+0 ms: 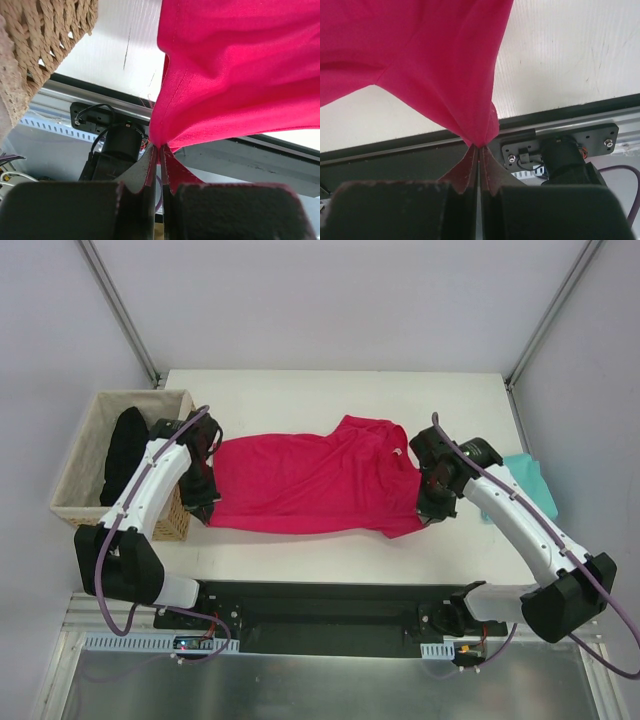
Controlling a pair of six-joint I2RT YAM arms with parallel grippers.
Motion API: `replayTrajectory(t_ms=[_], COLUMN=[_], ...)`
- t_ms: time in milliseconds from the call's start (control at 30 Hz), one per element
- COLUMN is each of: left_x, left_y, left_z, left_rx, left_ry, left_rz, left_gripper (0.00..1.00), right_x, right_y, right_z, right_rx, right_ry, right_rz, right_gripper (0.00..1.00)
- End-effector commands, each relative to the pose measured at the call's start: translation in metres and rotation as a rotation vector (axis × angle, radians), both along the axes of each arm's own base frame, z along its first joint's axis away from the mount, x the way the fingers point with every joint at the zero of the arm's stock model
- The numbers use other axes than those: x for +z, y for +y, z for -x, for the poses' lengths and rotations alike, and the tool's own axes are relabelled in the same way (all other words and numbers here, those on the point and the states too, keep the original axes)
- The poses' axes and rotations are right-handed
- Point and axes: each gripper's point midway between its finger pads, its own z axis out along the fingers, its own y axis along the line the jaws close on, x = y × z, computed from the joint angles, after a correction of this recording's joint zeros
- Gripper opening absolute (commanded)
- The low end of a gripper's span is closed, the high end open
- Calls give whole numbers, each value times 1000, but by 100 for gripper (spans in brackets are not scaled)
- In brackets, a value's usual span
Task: Fold and stack the t-shirts
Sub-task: Flatten out the tshirt
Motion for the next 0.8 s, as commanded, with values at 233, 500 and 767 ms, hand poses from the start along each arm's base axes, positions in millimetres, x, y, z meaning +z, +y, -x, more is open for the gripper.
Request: replayTrajectory(t_ms=[233,500,767], left_x=[4,4,10], left_y=[-4,-6,-15], left_z=[32,34,2], left_rx=[-42,-41,-37], left_ry=[110,108,-11], left_rz=[18,26,65], left_gripper=[21,39,39], right_x=[-4,2,19], right_y=[7,10,12], right_z=[39,43,10], right_rx=[-20,-25,-12], right_ry=[139,115,0], right_rz=[39,61,114], right_gripper=[15,64,66])
